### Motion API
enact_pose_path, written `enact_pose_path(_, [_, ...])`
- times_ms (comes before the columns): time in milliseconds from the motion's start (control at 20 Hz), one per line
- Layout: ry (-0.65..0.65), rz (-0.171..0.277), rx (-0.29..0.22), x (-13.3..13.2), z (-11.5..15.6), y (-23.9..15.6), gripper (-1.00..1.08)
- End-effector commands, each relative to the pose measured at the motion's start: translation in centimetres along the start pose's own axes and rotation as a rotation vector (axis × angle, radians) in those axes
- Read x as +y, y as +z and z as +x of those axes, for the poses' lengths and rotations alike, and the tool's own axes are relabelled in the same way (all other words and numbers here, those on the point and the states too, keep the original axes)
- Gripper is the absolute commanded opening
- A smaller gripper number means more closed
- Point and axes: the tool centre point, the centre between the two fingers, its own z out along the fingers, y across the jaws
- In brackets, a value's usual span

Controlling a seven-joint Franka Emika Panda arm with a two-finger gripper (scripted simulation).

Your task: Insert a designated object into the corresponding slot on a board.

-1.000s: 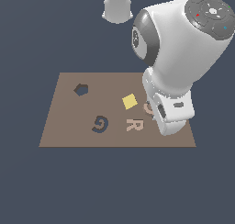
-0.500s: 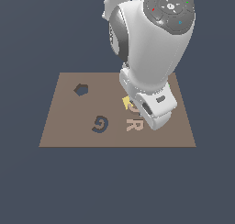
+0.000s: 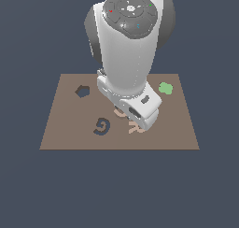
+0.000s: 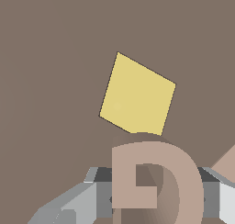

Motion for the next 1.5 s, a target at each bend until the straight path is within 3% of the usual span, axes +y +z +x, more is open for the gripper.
enact_pose_path(0, [-0.077,0.0,0.0,-0.6,-1.2,-0.1,-1.0])
enact_pose_path(750, [-0.395,0.0,0.0,-1.7,-6.8,-0.2,-1.0])
enact_pose_path(1450, [-0.477,0.0,0.0,-1.6,-8.3,-0.2,-1.0])
